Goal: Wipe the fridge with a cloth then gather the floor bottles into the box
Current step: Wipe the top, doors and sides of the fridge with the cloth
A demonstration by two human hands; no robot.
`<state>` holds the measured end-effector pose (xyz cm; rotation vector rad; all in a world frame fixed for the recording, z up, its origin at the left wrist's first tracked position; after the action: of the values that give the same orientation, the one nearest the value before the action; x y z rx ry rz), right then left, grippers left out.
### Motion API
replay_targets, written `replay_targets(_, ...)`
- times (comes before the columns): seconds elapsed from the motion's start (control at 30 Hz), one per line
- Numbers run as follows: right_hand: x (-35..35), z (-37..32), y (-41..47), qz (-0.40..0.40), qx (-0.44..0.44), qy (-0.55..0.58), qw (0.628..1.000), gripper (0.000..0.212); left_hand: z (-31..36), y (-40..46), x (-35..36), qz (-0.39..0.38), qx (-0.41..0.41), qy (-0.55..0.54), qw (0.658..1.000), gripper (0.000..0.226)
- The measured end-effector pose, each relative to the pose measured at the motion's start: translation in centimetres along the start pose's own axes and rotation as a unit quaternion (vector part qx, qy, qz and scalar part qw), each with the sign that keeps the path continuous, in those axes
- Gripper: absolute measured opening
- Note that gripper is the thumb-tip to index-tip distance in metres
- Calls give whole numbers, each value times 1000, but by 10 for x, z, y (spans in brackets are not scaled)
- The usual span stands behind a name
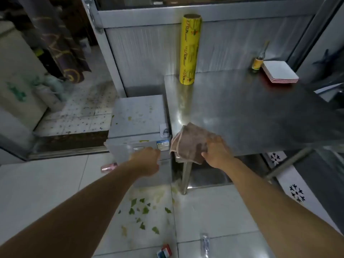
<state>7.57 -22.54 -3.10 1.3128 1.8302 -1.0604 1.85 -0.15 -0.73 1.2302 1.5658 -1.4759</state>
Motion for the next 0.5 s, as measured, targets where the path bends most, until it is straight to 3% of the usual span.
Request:
replay_targets(0.2, 17, 17, 42, 50, 68, 93, 992, 52, -3, 48, 8, 1, -3, 11, 1000, 39)
replay_targets(0.37, 35, 17, 55, 43, 74, 89, 992, 59, -14, 64, 14, 13, -9, 19, 1000, 37)
replay_targets(0.5, 36, 4, 62, 78, 111, 187, 973, 46, -27, 66, 19, 6, -12, 12, 1000, 38)
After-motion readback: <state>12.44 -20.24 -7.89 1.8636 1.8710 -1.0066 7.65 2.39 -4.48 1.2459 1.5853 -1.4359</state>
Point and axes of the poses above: each hand's wrist, its own y-axis towards the middle knuckle, its own x-axis out of the palm, z = x × y, the point moved 2 cm from there along y, towards the middle knuckle, and after that the axes turned 15 degrees about y, right-handed, at the moved point
